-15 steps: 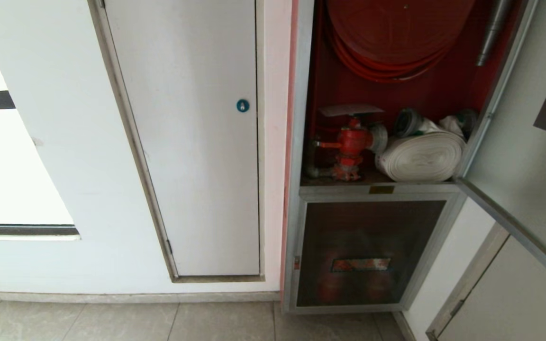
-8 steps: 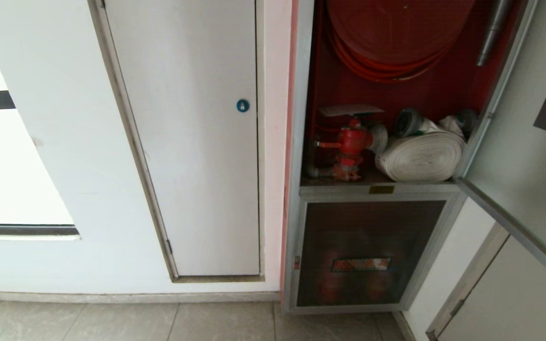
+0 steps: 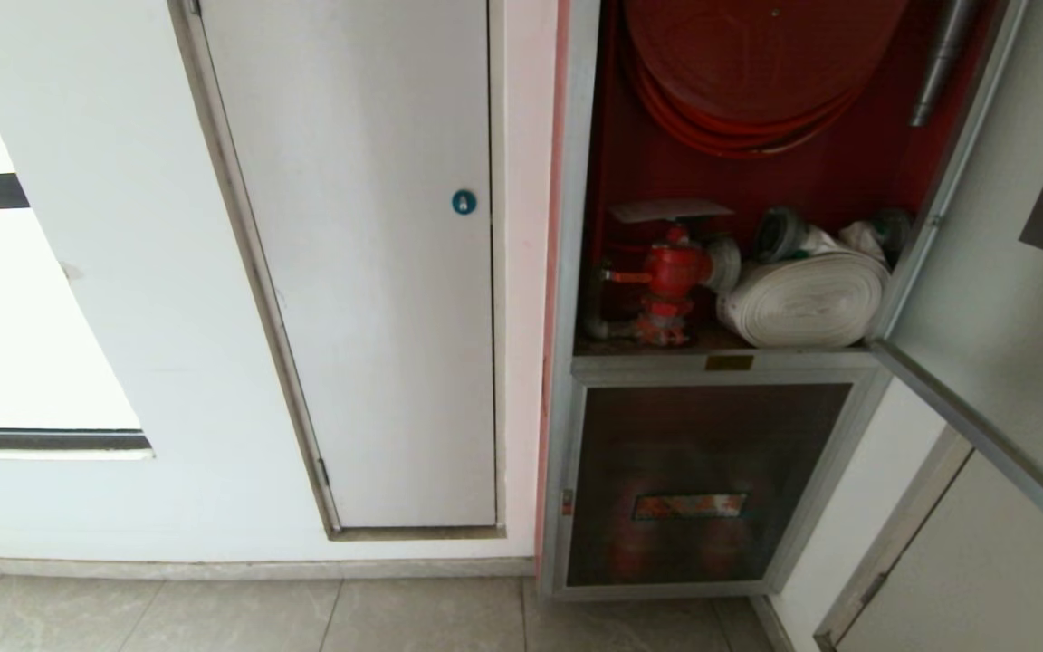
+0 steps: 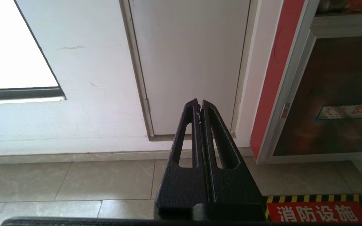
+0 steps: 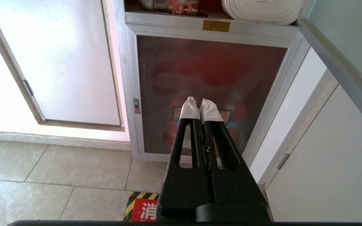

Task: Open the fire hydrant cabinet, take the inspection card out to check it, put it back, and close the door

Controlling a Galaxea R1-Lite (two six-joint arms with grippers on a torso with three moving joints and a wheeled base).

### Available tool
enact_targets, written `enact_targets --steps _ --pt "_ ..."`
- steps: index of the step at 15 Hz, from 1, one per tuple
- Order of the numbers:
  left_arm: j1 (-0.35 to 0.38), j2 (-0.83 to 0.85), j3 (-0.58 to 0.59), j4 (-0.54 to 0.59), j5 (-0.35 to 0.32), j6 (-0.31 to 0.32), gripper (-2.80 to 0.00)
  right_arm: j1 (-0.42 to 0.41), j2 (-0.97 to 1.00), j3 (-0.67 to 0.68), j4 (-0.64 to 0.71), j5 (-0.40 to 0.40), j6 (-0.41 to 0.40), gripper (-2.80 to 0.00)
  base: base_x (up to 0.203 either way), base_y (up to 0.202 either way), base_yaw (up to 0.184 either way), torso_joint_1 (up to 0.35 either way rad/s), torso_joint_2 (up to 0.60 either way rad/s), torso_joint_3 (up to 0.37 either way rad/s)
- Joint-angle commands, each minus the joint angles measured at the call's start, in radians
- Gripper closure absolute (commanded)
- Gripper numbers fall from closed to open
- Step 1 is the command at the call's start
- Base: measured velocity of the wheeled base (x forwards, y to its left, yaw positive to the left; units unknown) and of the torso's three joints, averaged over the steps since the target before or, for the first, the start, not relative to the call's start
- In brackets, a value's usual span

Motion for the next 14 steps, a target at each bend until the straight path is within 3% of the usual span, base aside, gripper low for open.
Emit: enact_targets --steps 1,3,9,12,14 --pt "0.0 -0.001 0.006 -0.001 0.0 0.0 0.0 0.0 -0.002 -0.002 0.0 -0.001 0.001 0.0 0.0 0.0 0.0 0.0 0.0 0.0" --pt "0.0 0.0 0.006 -0.001 0.0 0.0 0.0 0.0 0.02 -0.06 0.012 -0.001 0.02 0.0 0.0 0.0 0.0 0.0 0.0 0.0" --pt "0.0 -0.001 0.006 -0.001 0.0 0.0 0.0 -0.009 0.363 -0.279 -0.018 -0.02 0.063 0.0 0.0 0.0 0.0 0.0 0.0 0.0" --pt "0.0 -0.001 0.006 -0.001 0.0 0.0 0.0 -0.014 0.522 -0.358 -0.107 -0.102 0.085 0.0 0.0 0.0 0.0 0.0 0.0 0.0" --pt "0.0 -0.001 0.006 -0.001 0.0 0.0 0.0 -0.014 0.619 -0.392 -0.185 -0.22 0.091 0.0 0.0 0.0 0.0 0.0 0.0 0.0"
